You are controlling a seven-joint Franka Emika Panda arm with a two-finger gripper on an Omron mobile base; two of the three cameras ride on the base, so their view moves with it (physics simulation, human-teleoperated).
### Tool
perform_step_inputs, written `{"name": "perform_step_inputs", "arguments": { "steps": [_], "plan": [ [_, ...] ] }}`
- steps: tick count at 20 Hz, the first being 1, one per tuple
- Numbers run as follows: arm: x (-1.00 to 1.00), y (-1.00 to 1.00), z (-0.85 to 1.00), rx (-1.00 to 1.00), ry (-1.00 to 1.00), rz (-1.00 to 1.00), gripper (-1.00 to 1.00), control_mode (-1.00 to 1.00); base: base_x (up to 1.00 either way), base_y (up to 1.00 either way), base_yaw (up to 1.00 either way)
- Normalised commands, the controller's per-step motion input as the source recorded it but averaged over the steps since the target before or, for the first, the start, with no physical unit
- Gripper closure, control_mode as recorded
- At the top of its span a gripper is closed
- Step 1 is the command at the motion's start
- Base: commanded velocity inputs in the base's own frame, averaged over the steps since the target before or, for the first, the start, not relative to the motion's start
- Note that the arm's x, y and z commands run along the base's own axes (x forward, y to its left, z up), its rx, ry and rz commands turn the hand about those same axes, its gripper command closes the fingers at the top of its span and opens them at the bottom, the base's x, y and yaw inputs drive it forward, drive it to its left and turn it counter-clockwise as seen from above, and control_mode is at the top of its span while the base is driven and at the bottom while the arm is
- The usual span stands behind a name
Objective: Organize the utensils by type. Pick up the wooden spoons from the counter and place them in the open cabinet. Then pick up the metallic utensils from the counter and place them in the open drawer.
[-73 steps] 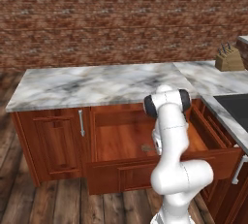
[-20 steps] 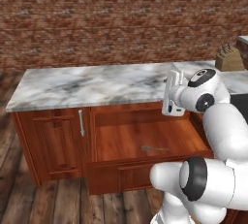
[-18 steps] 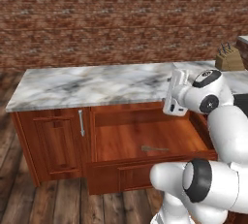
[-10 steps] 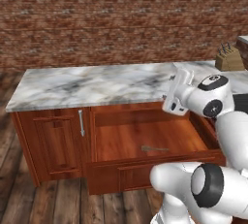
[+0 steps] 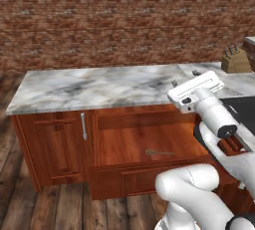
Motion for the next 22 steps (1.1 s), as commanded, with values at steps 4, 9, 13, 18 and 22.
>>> {"name": "perform_step_inputs", "arguments": {
  "steps": [4, 9, 13, 18, 22],
  "plan": [
    [-0.03, 0.09, 0.39, 0.96, -0.01, 0.0, -1.0, -1.0, 0.0, 0.0, 0.0],
    [-0.01, 0.24, 0.77, 0.4, 0.41, 0.0, -1.0, -1.0, 0.0, 0.0, 0.0],
    [0.0, 0.06, 0.42, -0.09, 0.71, 0.0, -1.0, -1.0, 0.0, 0.0, 0.0],
    [-0.03, 0.0, 0.14, -0.19, 0.88, 0.0, -1.0, -1.0, 0.0, 0.0, 0.0],
    [-0.15, -0.01, 0.32, -0.13, 1.0, 0.0, -1.0, -1.0, 0.0, 0.0, 0.0]
  ]
}}
